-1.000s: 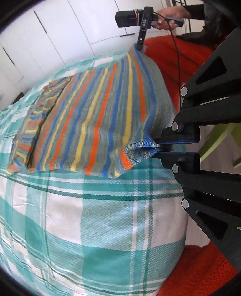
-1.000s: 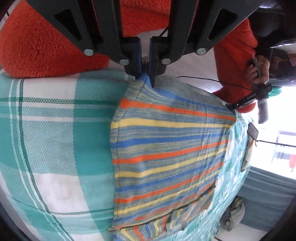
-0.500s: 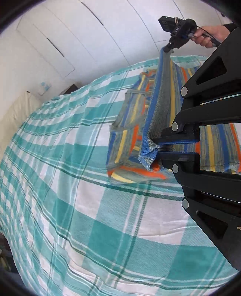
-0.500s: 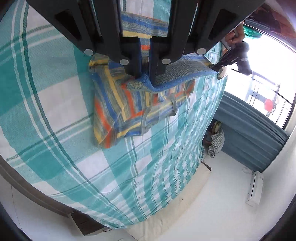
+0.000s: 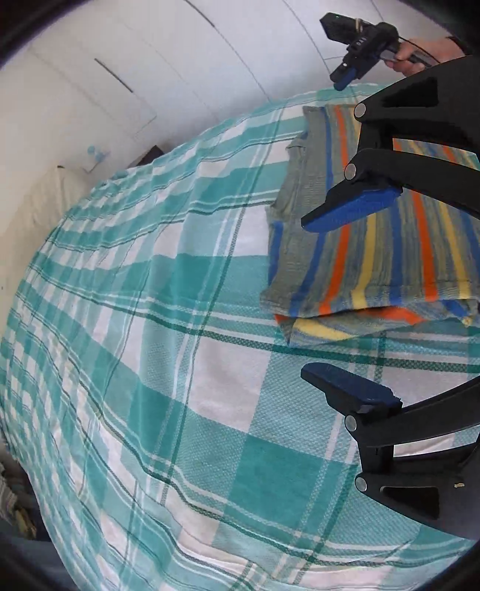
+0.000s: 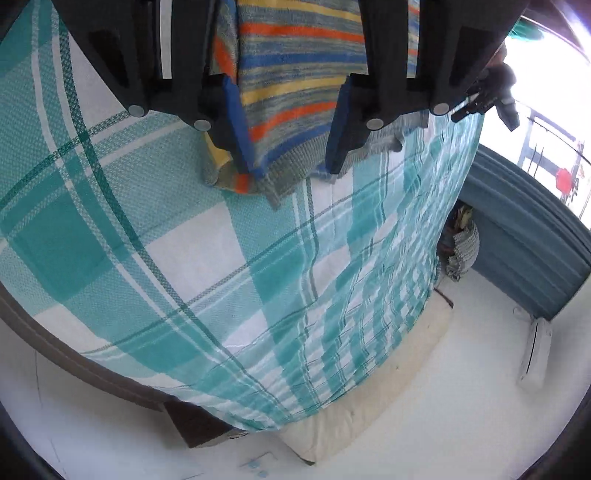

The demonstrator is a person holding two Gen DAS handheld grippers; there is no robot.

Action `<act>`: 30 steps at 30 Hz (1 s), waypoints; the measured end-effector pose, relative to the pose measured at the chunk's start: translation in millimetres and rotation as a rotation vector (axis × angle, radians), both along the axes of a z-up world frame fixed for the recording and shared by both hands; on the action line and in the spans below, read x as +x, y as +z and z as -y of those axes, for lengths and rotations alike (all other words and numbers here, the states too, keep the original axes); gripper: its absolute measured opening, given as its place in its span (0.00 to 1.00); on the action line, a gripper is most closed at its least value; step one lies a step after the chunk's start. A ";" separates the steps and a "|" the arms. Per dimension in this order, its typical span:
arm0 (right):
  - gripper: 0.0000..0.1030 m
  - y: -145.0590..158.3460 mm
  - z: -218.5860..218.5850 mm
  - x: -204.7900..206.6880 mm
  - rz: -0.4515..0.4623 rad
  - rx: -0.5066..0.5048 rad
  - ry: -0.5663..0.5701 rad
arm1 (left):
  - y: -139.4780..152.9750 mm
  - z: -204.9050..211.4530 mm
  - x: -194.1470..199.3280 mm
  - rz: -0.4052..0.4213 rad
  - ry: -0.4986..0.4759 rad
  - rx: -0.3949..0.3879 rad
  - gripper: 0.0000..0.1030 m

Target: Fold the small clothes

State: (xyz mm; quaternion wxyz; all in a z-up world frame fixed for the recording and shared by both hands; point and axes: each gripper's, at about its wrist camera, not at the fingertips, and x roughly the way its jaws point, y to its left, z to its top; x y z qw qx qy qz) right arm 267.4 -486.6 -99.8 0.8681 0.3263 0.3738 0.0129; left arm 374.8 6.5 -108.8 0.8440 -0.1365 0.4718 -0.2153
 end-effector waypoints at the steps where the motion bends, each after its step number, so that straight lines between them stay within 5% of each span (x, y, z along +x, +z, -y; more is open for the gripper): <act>1: 0.41 3.6 -16.2 -2.8 -0.006 -0.035 0.087 | 0.1 4.9 -19.4 0.020 -0.059 -0.009 0.86; 3: 0.44 2.1 -46.7 -16.8 -0.021 -0.075 0.229 | -11.6 15.2 -57.8 0.029 -0.156 0.029 0.87; 5: 0.46 -13.1 -72.4 -37.4 -0.065 -0.129 0.326 | -39.7 21.4 -89.0 -0.016 -0.209 0.179 0.84; 7: 0.46 -38.7 -83.7 -59.0 -0.158 -0.191 0.372 | -69.4 10.9 -106.3 -0.074 -0.212 0.303 0.70; 9: 0.32 -64.1 -77.0 -83.2 -0.269 -0.255 0.344 | -63.6 -9.6 -120.2 -0.043 -0.167 0.280 0.70; 11: 0.23 -62.2 -63.7 -107.2 -0.262 -0.279 0.277 | -53.7 -24.8 -127.7 -0.088 -0.114 0.250 0.71; 14: 0.42 -36.4 -61.3 -136.6 -0.213 -0.305 0.177 | -36.4 -42.2 -149.7 -0.069 -0.044 0.176 0.85; 17: 0.66 -13.9 -72.2 -166.6 -0.096 -0.322 0.106 | -31.5 -53.1 -172.5 -0.009 0.049 0.204 0.93; 19: 0.73 -12.1 -80.4 -183.6 -0.067 -0.354 0.035 | -39.0 -59.6 -181.2 0.001 0.106 0.251 0.93; 23: 0.74 -41.4 -88.9 -203.5 -0.158 -0.431 -0.041 | -62.4 -76.0 -186.4 0.001 0.194 0.289 0.93; 27: 0.75 -65.8 -87.8 -212.7 -0.209 -0.422 -0.068 | -81.3 -65.9 -191.1 0.050 0.112 0.399 1.00; 30: 0.88 -74.0 -93.6 -210.1 -0.194 -0.433 -0.056 | -82.8 -62.5 -194.9 0.072 0.115 0.427 1.00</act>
